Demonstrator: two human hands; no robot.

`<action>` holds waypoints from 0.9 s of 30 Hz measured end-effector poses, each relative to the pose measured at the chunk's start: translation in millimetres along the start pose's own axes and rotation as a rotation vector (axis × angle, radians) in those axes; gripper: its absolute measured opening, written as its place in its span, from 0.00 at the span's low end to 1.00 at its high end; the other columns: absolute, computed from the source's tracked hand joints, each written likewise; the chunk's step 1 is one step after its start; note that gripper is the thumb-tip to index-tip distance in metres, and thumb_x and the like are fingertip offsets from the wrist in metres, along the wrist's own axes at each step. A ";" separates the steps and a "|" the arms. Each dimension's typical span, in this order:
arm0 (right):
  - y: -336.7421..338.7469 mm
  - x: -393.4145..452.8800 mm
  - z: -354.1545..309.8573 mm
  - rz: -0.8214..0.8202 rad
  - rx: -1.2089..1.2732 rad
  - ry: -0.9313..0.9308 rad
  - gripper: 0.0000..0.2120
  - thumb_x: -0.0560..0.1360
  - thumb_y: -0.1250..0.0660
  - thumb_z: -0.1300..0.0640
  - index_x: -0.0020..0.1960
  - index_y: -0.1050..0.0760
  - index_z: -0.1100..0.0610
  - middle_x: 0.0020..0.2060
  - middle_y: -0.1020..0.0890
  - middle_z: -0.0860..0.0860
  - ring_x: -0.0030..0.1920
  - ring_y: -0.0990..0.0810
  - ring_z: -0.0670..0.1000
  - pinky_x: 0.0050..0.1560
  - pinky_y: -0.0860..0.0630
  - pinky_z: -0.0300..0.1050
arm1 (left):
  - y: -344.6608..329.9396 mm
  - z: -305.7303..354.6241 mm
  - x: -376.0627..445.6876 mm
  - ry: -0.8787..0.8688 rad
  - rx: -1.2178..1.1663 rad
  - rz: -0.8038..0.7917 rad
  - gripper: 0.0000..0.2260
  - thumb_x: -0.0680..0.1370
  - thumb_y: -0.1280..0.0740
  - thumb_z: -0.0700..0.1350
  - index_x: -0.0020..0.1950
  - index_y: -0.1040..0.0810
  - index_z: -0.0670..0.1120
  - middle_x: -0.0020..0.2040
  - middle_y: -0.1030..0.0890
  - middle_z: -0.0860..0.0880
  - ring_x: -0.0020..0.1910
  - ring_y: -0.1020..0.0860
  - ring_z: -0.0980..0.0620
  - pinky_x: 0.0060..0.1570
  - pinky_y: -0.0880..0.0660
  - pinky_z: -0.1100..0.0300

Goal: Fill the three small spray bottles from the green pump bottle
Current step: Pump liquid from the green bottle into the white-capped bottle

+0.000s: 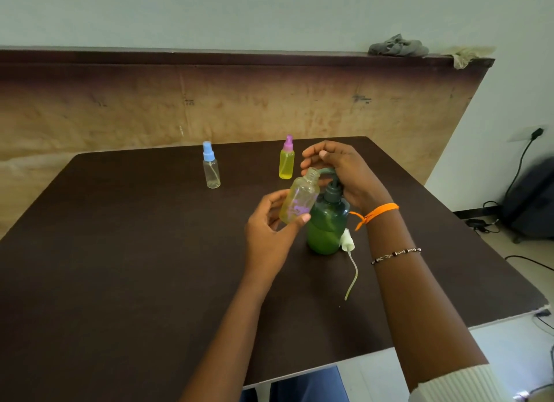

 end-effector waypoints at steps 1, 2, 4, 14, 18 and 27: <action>1.1 -1.1 -0.2 -0.011 0.002 -0.001 0.17 0.81 0.51 0.66 0.44 0.25 0.59 0.39 0.22 0.56 0.40 0.22 0.52 0.30 0.23 0.36 | 0.4 0.2 -0.1 -0.001 0.003 0.001 0.18 0.69 0.25 0.36 0.53 0.23 0.52 0.52 0.18 0.52 0.51 0.19 0.57 0.49 0.24 0.66; 2.6 -2.3 0.2 -0.018 0.003 0.000 0.17 0.80 0.51 0.67 0.44 0.25 0.59 0.40 0.21 0.57 0.40 0.22 0.52 0.32 0.22 0.38 | 1.1 -0.3 -0.4 0.000 0.006 0.003 0.18 0.69 0.25 0.36 0.53 0.23 0.53 0.52 0.18 0.52 0.51 0.19 0.57 0.49 0.24 0.66; 5.3 -4.9 0.5 -0.027 0.024 0.002 0.17 0.80 0.51 0.68 0.45 0.25 0.59 0.40 0.21 0.57 0.41 0.21 0.53 0.34 0.20 0.39 | 3.6 -2.8 -0.7 0.009 0.010 0.008 0.19 0.69 0.25 0.36 0.54 0.23 0.53 0.52 0.17 0.52 0.51 0.19 0.57 0.49 0.24 0.66; 13.0 -0.7 -2.4 -0.022 -0.192 -0.160 0.19 0.82 0.49 0.52 0.43 0.23 0.56 0.41 0.18 0.53 0.43 0.23 0.51 0.51 0.30 0.47 | 10.9 -9.5 12.0 0.023 0.055 -0.034 0.22 0.68 0.25 0.34 0.60 0.22 0.47 0.56 0.19 0.47 0.55 0.20 0.54 0.53 0.24 0.63; 17.0 5.1 -3.9 0.042 -0.209 -0.304 0.30 0.80 0.53 0.40 0.37 0.21 0.55 0.38 0.16 0.53 0.45 0.23 0.52 0.53 0.32 0.51 | 7.1 -7.1 15.3 0.011 0.048 -0.050 0.23 0.67 0.25 0.34 0.59 0.22 0.49 0.57 0.19 0.47 0.55 0.20 0.54 0.52 0.24 0.64; 5.5 5.9 -3.9 0.136 -0.418 -0.330 0.28 0.83 0.53 0.48 0.33 0.26 0.60 0.29 0.24 0.55 0.28 0.27 0.49 0.36 0.31 0.41 | 1.6 -5.1 17.1 -0.024 0.018 -0.072 0.22 0.69 0.27 0.33 0.61 0.23 0.46 0.58 0.20 0.45 0.56 0.20 0.53 0.52 0.24 0.64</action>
Point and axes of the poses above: each hand's wrist, its own x-axis towards the middle knuckle, its own y-axis out of the back of the hand, z = x × y, the point moved 4 cm from there along x, towards the middle knuckle
